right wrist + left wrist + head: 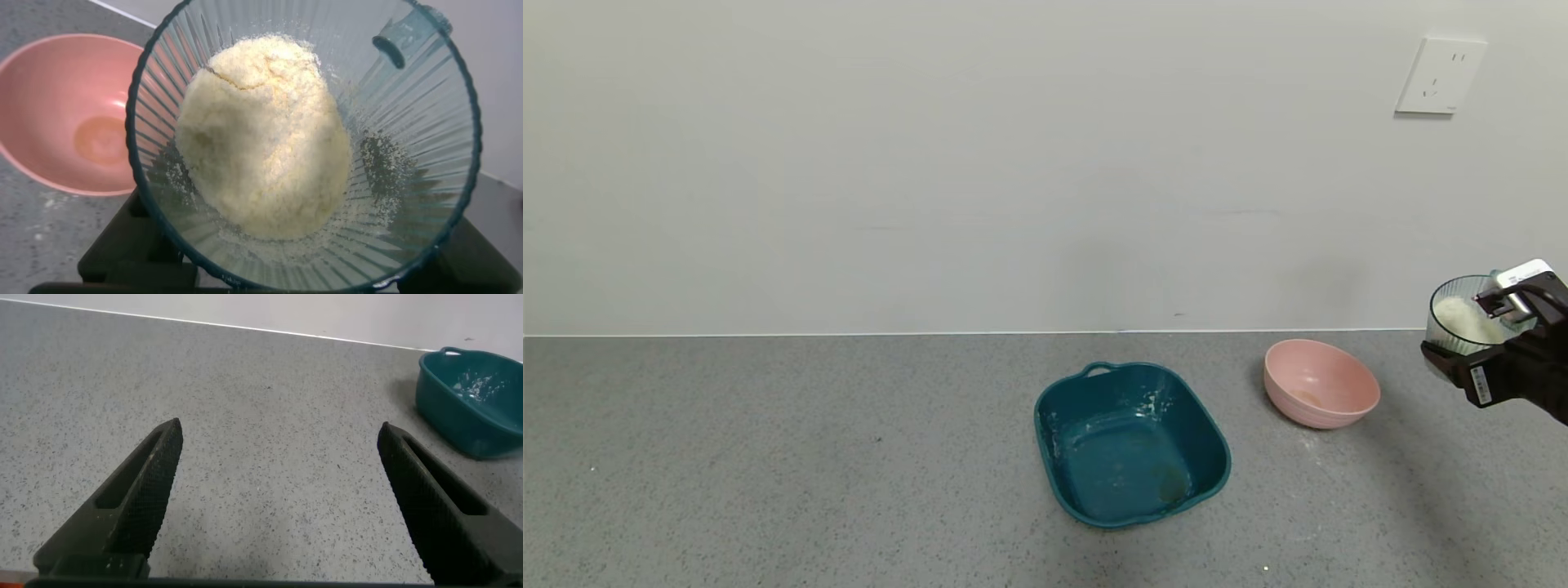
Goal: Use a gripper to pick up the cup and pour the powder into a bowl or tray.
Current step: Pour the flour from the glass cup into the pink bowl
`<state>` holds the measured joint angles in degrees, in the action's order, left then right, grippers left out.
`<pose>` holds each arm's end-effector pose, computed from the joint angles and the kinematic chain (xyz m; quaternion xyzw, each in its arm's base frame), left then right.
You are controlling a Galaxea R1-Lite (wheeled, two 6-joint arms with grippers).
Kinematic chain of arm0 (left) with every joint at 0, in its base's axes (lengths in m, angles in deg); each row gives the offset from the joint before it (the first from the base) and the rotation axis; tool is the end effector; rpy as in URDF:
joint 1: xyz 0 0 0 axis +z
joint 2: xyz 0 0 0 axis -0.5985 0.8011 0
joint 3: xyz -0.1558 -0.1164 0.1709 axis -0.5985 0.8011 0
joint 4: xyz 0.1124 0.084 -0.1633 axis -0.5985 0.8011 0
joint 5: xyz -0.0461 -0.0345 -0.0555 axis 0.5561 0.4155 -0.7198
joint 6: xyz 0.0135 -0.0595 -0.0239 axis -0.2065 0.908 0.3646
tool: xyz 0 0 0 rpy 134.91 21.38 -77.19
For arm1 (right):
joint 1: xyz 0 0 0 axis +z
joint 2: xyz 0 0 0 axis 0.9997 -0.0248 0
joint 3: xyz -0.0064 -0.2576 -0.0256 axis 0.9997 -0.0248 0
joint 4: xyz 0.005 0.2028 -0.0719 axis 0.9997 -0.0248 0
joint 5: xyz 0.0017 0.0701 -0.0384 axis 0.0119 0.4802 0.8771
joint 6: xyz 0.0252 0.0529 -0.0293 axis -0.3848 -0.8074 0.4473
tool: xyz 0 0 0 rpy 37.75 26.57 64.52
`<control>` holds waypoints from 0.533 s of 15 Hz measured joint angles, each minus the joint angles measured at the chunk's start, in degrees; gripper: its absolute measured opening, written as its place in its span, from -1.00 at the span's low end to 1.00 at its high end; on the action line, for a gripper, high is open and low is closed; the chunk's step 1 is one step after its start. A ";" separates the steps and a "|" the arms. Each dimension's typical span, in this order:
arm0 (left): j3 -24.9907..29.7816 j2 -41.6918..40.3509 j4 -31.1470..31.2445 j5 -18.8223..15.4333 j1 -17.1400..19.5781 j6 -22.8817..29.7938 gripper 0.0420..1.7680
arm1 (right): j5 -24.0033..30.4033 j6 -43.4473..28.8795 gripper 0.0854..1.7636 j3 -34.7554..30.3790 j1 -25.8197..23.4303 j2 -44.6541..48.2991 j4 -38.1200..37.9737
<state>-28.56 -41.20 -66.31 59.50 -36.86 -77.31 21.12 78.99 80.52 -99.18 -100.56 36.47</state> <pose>0.0883 0.0012 0.0757 -0.0624 -0.0009 0.0095 0.9980 0.3245 -0.0609 0.0900 -0.2464 0.1272 -0.0634 0.9587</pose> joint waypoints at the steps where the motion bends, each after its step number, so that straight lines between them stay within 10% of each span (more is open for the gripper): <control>1: 0.00 0.00 -0.02 0.00 0.00 0.00 0.94 | -0.11 1.74 0.50 0.61 -0.02 -1.05 1.13; 8: 0.00 0.00 -0.02 0.00 0.00 0.00 0.94 | -2.12 16.10 0.50 5.46 0.09 -6.84 1.96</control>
<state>-28.56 -41.20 -66.34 59.50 -36.86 -77.31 18.99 95.09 85.98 -99.10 -107.40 38.44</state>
